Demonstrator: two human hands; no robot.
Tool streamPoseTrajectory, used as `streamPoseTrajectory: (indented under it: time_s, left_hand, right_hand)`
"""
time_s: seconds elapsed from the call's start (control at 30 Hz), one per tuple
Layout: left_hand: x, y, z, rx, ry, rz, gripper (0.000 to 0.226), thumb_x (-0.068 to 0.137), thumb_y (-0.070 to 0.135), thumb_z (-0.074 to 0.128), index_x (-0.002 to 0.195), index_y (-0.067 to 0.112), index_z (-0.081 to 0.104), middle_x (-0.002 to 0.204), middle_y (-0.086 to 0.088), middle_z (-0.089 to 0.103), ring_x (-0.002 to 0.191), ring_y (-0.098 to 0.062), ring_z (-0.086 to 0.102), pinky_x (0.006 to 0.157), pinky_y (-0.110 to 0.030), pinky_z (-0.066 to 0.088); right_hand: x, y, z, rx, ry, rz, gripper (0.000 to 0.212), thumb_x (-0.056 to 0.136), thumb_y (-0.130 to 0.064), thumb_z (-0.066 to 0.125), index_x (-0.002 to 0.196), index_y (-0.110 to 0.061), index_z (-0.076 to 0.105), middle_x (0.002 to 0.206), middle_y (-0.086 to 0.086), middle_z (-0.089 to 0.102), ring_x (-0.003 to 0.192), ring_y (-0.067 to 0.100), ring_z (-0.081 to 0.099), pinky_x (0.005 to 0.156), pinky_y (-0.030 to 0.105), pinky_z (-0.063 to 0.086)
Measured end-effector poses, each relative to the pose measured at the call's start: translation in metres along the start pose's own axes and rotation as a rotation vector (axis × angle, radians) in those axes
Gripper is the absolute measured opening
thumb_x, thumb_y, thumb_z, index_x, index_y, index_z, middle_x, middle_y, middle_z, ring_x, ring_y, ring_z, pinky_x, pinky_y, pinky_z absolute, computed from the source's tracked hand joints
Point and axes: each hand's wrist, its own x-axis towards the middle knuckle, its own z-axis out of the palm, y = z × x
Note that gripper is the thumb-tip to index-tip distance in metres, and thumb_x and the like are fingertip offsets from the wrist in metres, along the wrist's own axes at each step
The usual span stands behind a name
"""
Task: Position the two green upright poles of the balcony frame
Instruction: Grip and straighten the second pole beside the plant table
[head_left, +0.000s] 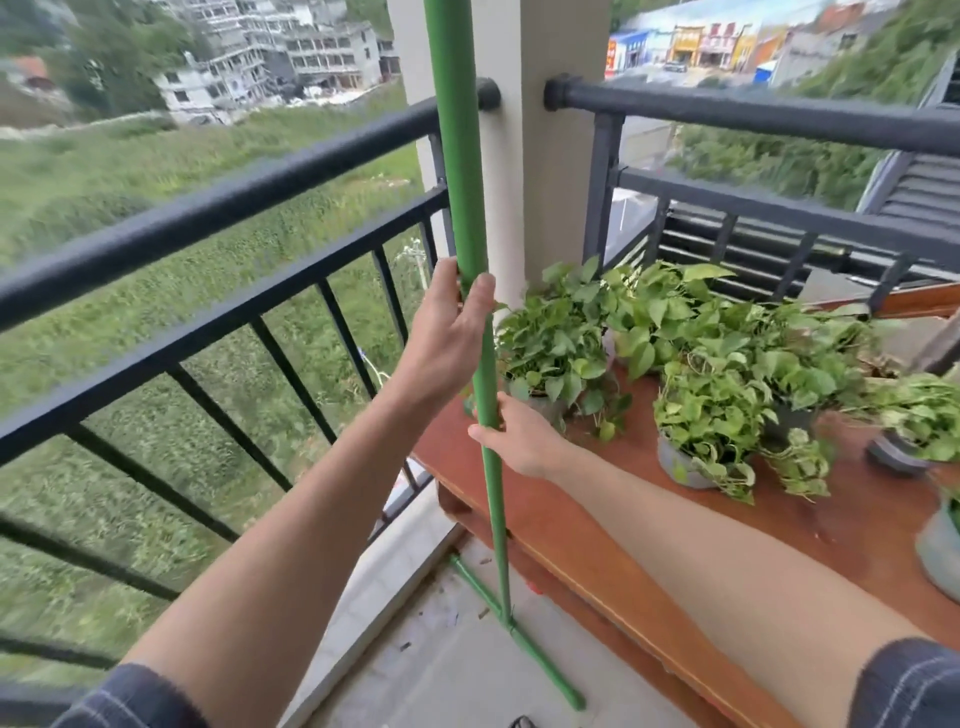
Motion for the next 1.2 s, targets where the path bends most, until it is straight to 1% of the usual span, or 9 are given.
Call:
streamPoseTrajectory:
  time_s: [0.17, 0.33, 0.47, 0.6, 0.77, 0.87, 1.0, 1.13, 1.2]
  left_hand:
    - [-0.015, 0.007, 0.006, -0.017, 0.014, 0.053, 0.024, 0.097, 0.027, 0.043, 0.105, 0.005, 0.049, 0.100, -0.020, 0.063, 0.093, -0.025, 0.065, 0.080, -0.040, 0.057]
    - [-0.045, 0.031, 0.040, -0.028, 0.085, 0.092, 0.016, 0.096, 0.028, 0.045, 0.091, 0.013, 0.048, 0.093, -0.030, 0.060, 0.089, -0.041, 0.062, 0.079, -0.055, 0.053]
    - [-0.076, 0.045, 0.070, 0.021, 0.108, 0.095, 0.011, 0.096, 0.028, 0.045, 0.086, 0.026, 0.046, 0.086, -0.016, 0.065, 0.084, -0.032, 0.066, 0.078, -0.050, 0.056]
    - [-0.096, 0.050, 0.100, 0.045, 0.129, 0.048, 0.010, 0.096, 0.029, 0.044, 0.087, 0.028, 0.046, 0.092, -0.018, 0.066, 0.089, -0.032, 0.066, 0.081, -0.050, 0.055]
    - [-0.102, 0.057, 0.113, 0.079, 0.273, -0.021, 0.019, 0.098, 0.034, 0.039, 0.094, 0.016, 0.045, 0.095, -0.022, 0.065, 0.089, -0.039, 0.064, 0.080, -0.052, 0.054]
    - [-0.104, 0.063, 0.114, 0.097, 0.287, -0.071, 0.028, 0.098, 0.035, 0.037, 0.105, 0.009, 0.046, 0.093, -0.020, 0.065, 0.087, -0.035, 0.064, 0.080, -0.052, 0.054]
    - [-0.107, 0.072, 0.117, 0.101, 0.259, -0.146, 0.029, 0.098, 0.030, 0.038, 0.112, 0.006, 0.046, 0.091, -0.017, 0.060, 0.079, -0.027, 0.058, 0.081, -0.054, 0.052]
    - [-0.132, 0.069, 0.105, 0.120, 0.154, -0.235, 0.036, 0.096, 0.027, 0.046, 0.128, 0.012, 0.048, 0.109, -0.005, 0.063, 0.093, -0.019, 0.063, 0.084, -0.034, 0.052]
    - [-0.155, 0.061, 0.088, 0.102, 0.081, -0.287, 0.033, 0.094, 0.027, 0.049, 0.122, 0.010, 0.054, 0.103, -0.007, 0.067, 0.094, -0.022, 0.066, 0.085, -0.035, 0.054]
  right_hand:
    - [-0.018, 0.011, -0.007, -0.093, 0.045, -0.082, 0.026, 0.090, -0.041, 0.057, 0.103, -0.019, 0.060, 0.097, 0.002, 0.070, 0.090, 0.022, 0.066, 0.084, 0.040, 0.052]
    - [-0.054, 0.036, -0.029, -0.165, 0.053, -0.140, 0.030, 0.088, -0.047, 0.056, 0.100, -0.020, 0.059, 0.092, 0.002, 0.072, 0.090, 0.026, 0.066, 0.084, 0.042, 0.051]
    - [-0.090, 0.062, -0.042, -0.185, 0.024, -0.169, 0.031, 0.088, -0.048, 0.055, 0.099, -0.019, 0.057, 0.090, 0.004, 0.072, 0.087, 0.029, 0.066, 0.081, 0.042, 0.052]
    - [-0.110, 0.083, -0.047, -0.196, 0.017, -0.154, 0.029, 0.089, -0.049, 0.053, 0.100, -0.022, 0.055, 0.091, 0.003, 0.072, 0.088, 0.031, 0.067, 0.079, 0.043, 0.052]
    - [-0.116, 0.076, -0.048, -0.223, -0.003, -0.132, 0.027, 0.091, -0.048, 0.049, 0.103, -0.024, 0.051, 0.099, 0.005, 0.071, 0.096, 0.034, 0.065, 0.080, 0.043, 0.052]
    - [-0.122, 0.069, -0.050, -0.237, -0.020, -0.108, 0.027, 0.092, -0.048, 0.048, 0.104, -0.024, 0.050, 0.101, 0.006, 0.070, 0.098, 0.034, 0.065, 0.082, 0.043, 0.051]
    - [-0.128, 0.065, -0.054, -0.280, -0.010, -0.077, 0.033, 0.094, -0.047, 0.046, 0.116, -0.023, 0.051, 0.109, 0.008, 0.069, 0.105, 0.033, 0.064, 0.080, 0.040, 0.046]
    - [-0.135, 0.058, -0.057, -0.352, -0.014, -0.044, 0.038, 0.094, -0.048, 0.045, 0.119, -0.021, 0.051, 0.113, 0.008, 0.067, 0.107, 0.032, 0.063, 0.077, 0.037, 0.044]
    - [-0.136, 0.055, -0.059, -0.440, -0.032, -0.015, 0.037, 0.094, -0.048, 0.045, 0.115, -0.019, 0.054, 0.111, 0.007, 0.067, 0.105, 0.032, 0.063, 0.079, 0.038, 0.047]
